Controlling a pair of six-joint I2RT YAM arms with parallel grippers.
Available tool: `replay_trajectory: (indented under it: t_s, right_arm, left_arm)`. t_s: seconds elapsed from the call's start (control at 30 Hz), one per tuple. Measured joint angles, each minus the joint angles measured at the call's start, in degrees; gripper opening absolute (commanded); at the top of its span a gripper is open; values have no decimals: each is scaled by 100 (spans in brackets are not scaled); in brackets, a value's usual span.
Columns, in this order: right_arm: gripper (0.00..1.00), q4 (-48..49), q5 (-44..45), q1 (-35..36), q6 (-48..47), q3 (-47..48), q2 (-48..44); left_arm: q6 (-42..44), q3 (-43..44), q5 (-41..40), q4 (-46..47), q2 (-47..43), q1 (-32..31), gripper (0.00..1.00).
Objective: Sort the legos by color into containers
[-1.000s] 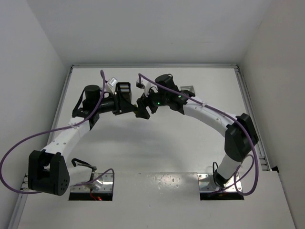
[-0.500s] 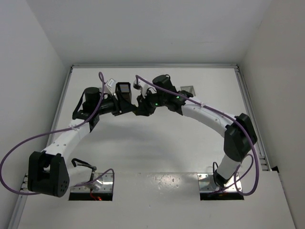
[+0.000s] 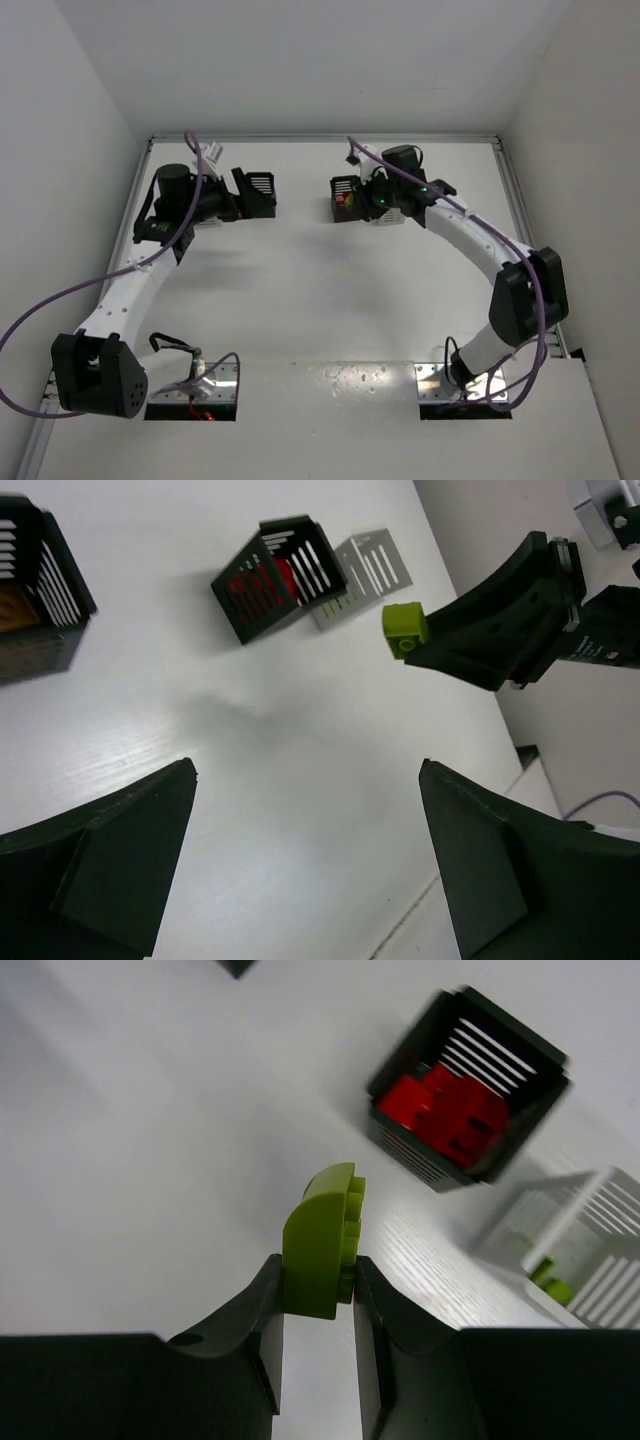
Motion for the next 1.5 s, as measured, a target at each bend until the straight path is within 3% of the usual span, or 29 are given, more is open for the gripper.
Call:
replay_trajectory:
  t_s: [0.3, 0.63, 0.83, 0.87, 0.93, 1.1, 1.37, 1.5]
  right_arm:
    - [0, -393, 175, -1117, -170, 188, 210]
    - [1, -413, 223, -1762, -208, 848, 931]
    - [17, -514, 208, -1853, -223, 1204, 1259]
    - [28, -518, 208, -1853, -232, 1241, 1296]
    - [38, -540, 208, -1853, -251, 1270, 1346]
    - [50, -605, 212, -1853, -317, 1270, 1394]
    - [51, -691, 227, -1856, -385, 1255, 1346]
    - [55, -625, 291, -1853, -450, 942, 778]
  left_arm:
    - [1019, 715, -509, -732, 9, 2, 100]
    - [1541, 798, -901, -1071, 20, 2, 100]
    - [1563, 798, -1019, -1097, 20, 2, 100]
    - [1563, 798, -1049, -1099, 20, 2, 100]
    - [1563, 798, -1113, -1115, 20, 2, 100]
    - [1574, 866, -1257, -1259, 140, 2, 100]
    - [1700, 938, -1565, -1429, 223, -4, 100]
    - [2017, 1115, -1720, -1631, 223, -42, 100]
